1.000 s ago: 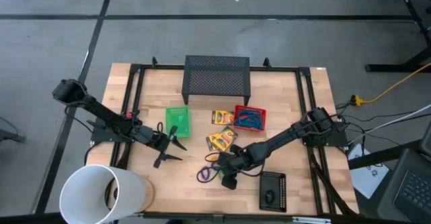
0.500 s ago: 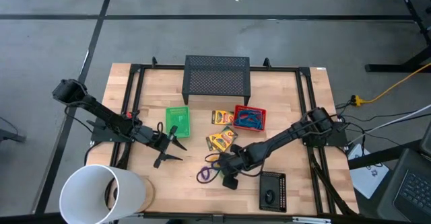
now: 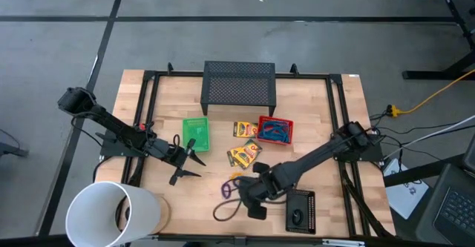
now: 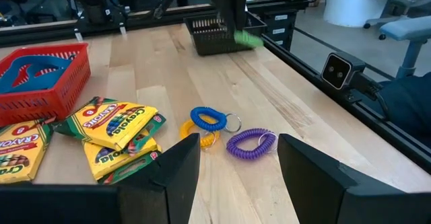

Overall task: Pick & Place Office Desk Supplies
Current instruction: Put the green spring keychain into the black bin

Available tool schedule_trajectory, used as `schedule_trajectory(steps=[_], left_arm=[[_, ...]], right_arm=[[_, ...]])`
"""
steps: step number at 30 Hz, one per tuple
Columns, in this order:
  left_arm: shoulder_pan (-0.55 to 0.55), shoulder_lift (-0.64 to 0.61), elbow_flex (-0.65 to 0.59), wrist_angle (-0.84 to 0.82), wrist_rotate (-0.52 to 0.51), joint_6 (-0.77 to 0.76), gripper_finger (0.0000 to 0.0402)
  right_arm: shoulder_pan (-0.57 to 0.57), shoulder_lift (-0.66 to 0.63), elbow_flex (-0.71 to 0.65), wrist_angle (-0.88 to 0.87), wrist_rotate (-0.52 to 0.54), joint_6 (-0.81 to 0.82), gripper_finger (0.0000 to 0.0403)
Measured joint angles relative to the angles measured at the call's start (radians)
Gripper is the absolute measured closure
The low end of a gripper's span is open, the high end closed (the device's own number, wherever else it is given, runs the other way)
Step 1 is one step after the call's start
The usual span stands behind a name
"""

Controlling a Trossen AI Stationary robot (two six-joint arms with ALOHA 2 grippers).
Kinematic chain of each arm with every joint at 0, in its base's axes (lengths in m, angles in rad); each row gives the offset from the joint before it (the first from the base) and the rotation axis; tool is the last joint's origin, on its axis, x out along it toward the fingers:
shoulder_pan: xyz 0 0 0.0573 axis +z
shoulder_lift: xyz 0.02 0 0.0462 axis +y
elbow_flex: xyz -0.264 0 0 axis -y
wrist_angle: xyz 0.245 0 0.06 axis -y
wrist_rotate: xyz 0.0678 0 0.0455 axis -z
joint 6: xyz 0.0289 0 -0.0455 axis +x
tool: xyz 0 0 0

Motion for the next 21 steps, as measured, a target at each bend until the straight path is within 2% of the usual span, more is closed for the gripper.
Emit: schedule_trajectory(steps=[6,13,21], left_arm=[[0.000,0.000,0.000,0.000,0.000,0.000,0.0206],[0.000,0.000,0.000,0.000,0.000,0.001,0.0206],[0.000,0.000,0.000,0.000,0.000,0.003,0.0206]], right_arm=[[0.071,-0.001,0.115,-0.252,0.051,0.157,0.0392],[0.152,-0.002,0.143,-0.473,0.052,0.362,0.0390],[0.228,-0.002,0.143,-0.581,0.052,0.572,0.0389]])
